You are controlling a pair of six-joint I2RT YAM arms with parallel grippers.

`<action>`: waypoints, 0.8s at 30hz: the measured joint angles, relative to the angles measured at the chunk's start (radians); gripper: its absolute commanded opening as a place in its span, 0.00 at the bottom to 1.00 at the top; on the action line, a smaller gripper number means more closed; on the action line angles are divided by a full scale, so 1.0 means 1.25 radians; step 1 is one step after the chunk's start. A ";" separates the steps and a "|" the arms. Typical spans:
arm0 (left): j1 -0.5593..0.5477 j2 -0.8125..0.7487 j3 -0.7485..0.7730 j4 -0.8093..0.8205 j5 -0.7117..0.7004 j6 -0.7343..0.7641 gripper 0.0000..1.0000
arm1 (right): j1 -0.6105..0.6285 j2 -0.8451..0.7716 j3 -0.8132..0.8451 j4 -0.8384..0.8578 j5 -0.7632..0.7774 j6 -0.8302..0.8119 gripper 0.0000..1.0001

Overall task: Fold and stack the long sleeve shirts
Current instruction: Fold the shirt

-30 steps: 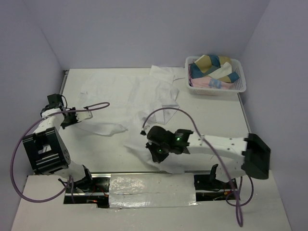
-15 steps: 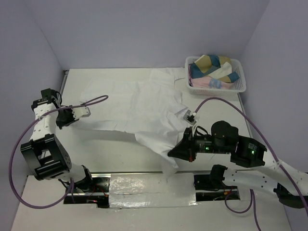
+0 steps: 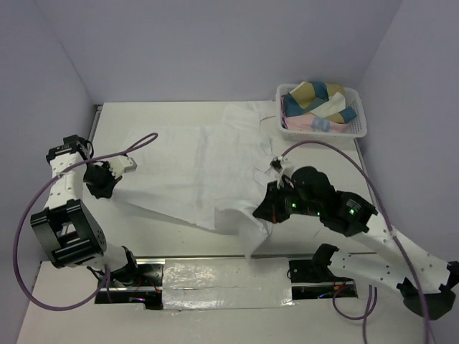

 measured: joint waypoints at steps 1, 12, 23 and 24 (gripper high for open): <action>0.000 0.007 -0.006 0.012 -0.008 -0.016 0.00 | -0.066 0.026 -0.008 0.012 -0.012 -0.017 0.00; 0.000 0.109 0.004 0.184 -0.021 -0.259 0.00 | -0.405 0.246 -0.020 0.158 -0.139 -0.221 0.00; -0.016 0.212 0.068 0.288 -0.017 -0.388 0.00 | -0.496 0.483 0.169 0.204 -0.161 -0.382 0.00; -0.020 0.226 0.080 0.292 -0.017 -0.397 0.00 | -0.498 0.507 0.197 0.199 -0.161 -0.394 0.00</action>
